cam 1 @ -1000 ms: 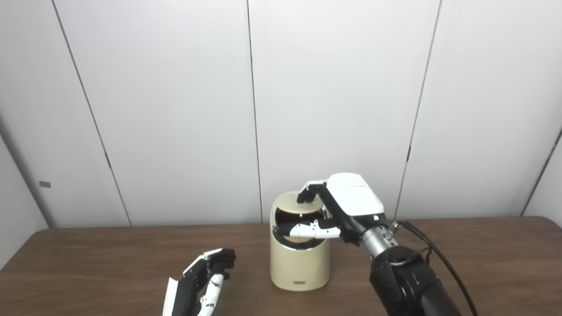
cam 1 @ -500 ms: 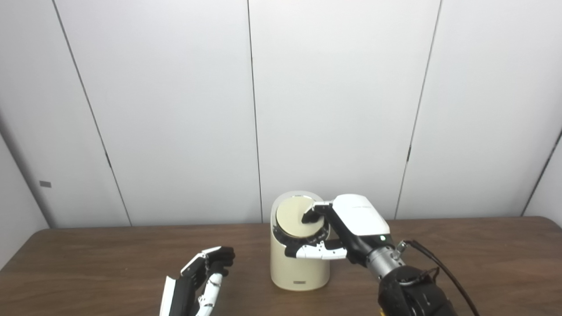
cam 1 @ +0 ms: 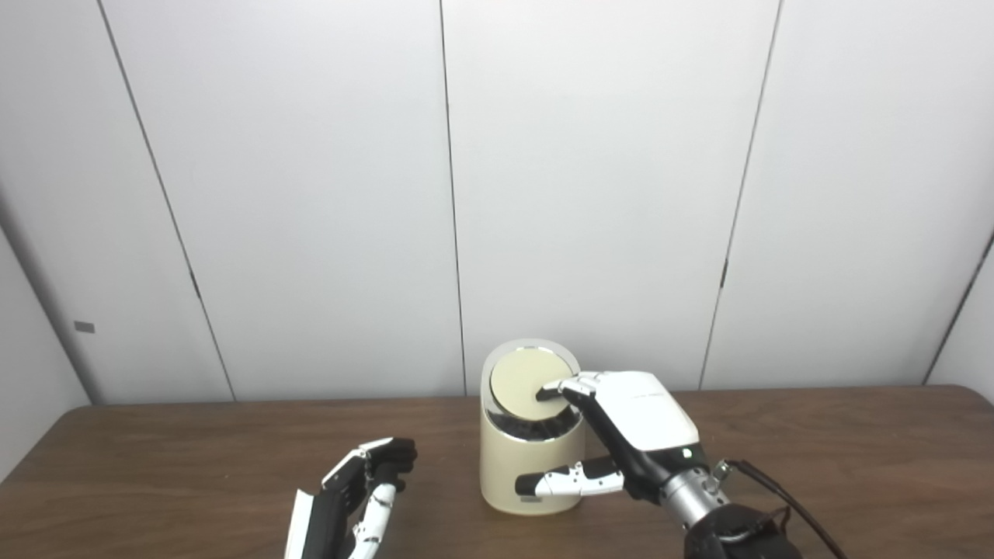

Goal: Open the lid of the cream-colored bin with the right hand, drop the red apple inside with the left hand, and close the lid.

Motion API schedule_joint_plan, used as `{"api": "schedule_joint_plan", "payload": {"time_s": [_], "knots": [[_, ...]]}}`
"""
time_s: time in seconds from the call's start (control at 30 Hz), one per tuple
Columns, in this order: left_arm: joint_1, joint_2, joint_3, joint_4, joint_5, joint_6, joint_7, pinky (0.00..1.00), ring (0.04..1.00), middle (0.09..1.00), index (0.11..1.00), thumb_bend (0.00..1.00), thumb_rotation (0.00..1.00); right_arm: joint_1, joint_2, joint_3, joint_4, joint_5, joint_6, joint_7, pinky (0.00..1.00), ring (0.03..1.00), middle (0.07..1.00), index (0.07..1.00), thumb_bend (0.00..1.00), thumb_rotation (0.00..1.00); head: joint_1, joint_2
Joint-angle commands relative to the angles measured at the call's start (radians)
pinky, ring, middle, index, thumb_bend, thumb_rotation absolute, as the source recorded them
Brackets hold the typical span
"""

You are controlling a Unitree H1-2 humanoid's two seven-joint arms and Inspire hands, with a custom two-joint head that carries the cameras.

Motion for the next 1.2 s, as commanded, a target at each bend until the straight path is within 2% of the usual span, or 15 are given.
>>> {"api": "schedule_joint_plan", "payload": {"time_s": [0.0, 0.13, 0.23, 0.47, 0.7, 1.03, 1.17], "knots": [[-0.018, -0.004, -0.003, -0.040, 0.007, -0.014, 0.005, 0.60, 0.671, 0.680, 0.676, 0.28, 0.69, 0.034, -0.025, 0.003, 0.029, -0.007, 0.024, 0.054, 0.82, 0.816, 0.796, 0.775, 0.76, 0.83, 0.000, 0.000], [-0.018, -0.006, -0.003, -0.039, 0.004, -0.009, 0.004, 0.60, 0.674, 0.680, 0.677, 0.28, 0.69, 0.051, -0.025, 0.011, 0.035, -0.022, 0.018, 0.040, 0.84, 0.820, 0.799, 0.778, 0.76, 0.79, 0.000, 0.001], [-0.019, -0.008, -0.004, -0.037, 0.010, -0.007, 0.006, 0.61, 0.675, 0.681, 0.679, 0.28, 0.69, 0.060, -0.033, 0.028, 0.045, -0.055, 0.009, 0.022, 0.82, 0.813, 0.795, 0.775, 0.76, 0.77, 0.000, 0.000], [-0.024, -0.009, -0.006, -0.024, 0.015, -0.021, 0.011, 0.61, 0.671, 0.680, 0.680, 0.26, 0.67, 0.077, -0.065, 0.141, 0.087, -0.272, -0.004, 0.065, 0.84, 0.829, 0.809, 0.782, 0.75, 0.78, 0.002, -0.003], [-0.022, -0.011, -0.006, -0.028, 0.014, -0.017, 0.011, 0.61, 0.669, 0.679, 0.678, 0.26, 0.67, 0.093, -0.059, 0.187, 0.116, -0.389, -0.007, 0.107, 0.84, 0.819, 0.794, 0.770, 0.78, 0.77, 0.001, -0.001], [-0.022, -0.008, -0.004, -0.025, 0.009, -0.016, 0.009, 0.61, 0.672, 0.680, 0.679, 0.27, 0.69, 0.103, -0.039, 0.187, 0.124, -0.428, -0.010, 0.110, 0.83, 0.806, 0.775, 0.766, 0.77, 0.81, -0.002, -0.003], [-0.024, -0.004, -0.004, -0.019, 0.013, -0.016, 0.009, 0.60, 0.669, 0.679, 0.678, 0.27, 0.70, 0.110, -0.032, 0.152, 0.084, -0.377, -0.007, 0.082, 0.82, 0.799, 0.778, 0.760, 0.76, 0.76, -0.007, -0.006]]}}
